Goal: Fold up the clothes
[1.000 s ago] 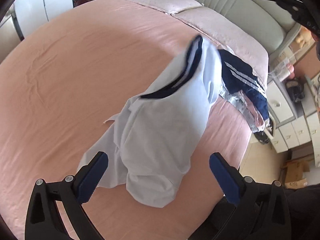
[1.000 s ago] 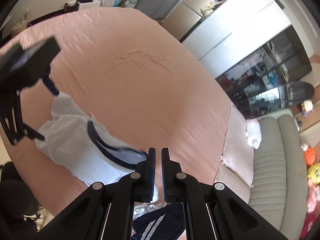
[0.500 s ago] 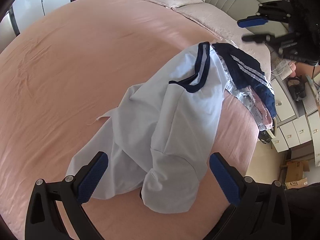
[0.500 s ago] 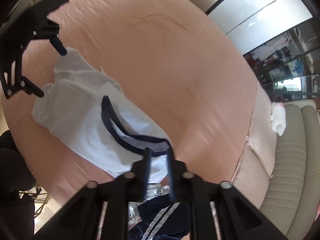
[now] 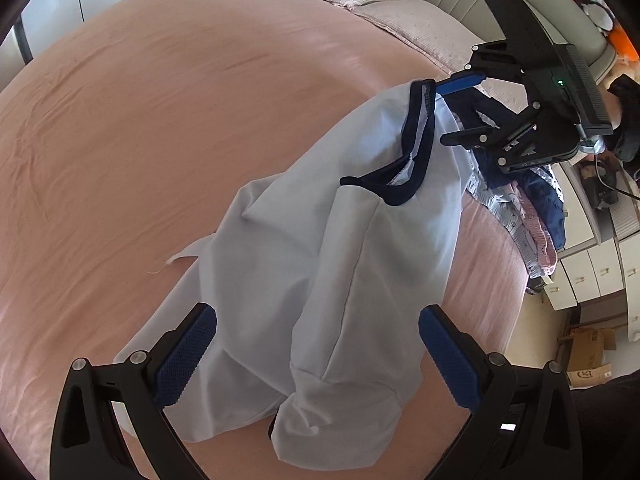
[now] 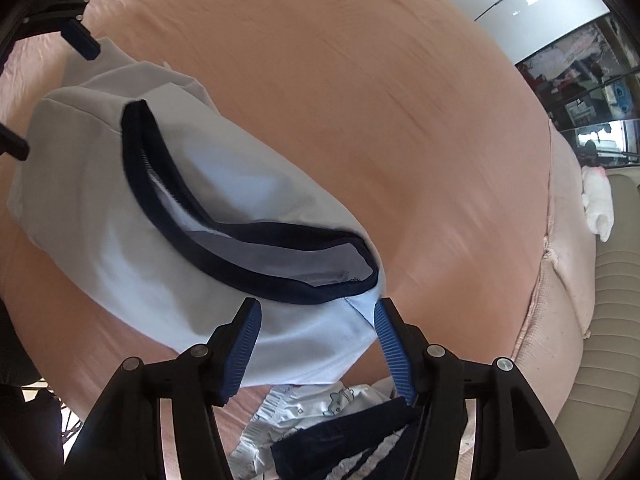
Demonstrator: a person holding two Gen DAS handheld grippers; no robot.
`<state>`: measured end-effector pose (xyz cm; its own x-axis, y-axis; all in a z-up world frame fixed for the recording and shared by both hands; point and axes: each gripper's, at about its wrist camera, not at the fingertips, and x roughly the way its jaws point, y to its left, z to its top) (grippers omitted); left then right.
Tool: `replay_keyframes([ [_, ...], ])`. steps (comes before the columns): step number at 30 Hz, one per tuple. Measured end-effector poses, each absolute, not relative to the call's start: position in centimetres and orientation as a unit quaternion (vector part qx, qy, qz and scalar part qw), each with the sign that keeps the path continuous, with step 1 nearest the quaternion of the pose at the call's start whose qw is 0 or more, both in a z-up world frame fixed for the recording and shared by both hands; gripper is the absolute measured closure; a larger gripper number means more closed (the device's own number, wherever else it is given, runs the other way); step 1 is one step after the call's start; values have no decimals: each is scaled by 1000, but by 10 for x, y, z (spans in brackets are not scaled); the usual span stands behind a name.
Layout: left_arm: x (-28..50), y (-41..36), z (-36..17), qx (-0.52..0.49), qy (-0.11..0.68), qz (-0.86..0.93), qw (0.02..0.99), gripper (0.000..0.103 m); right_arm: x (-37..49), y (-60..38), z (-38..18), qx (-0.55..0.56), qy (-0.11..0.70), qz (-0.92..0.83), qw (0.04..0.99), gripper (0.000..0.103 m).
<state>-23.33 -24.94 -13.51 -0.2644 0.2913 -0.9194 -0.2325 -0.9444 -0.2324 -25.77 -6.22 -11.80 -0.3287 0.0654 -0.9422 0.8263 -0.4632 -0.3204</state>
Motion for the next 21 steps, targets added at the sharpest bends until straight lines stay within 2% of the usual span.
replay_keyframes([
  [6, -238, -242, -147, -594, -47, 791, 139, 0, -261, -56, -131, 522, 421, -689, 274, 45],
  [11, -249, -258, -144, -602, -118, 787, 72, 0, -272, -45, -110, 541, 340, -732, 236, 45],
  [13, -257, -258, -139, -592, -132, 794, 48, 0, -277, -40, -100, 547, 297, -749, 228, 41],
  [14, -261, -256, -137, -593, -140, 792, 35, 0, -279, -39, -99, 548, 287, -753, 223, 35],
  [15, -266, -254, -136, -593, -148, 791, 22, 0, -279, -38, -99, 548, 286, -755, 219, 32],
  [21, -300, -230, -143, -618, -165, 769, -15, 0, -279, -42, -109, 555, 292, -755, 191, 32],
])
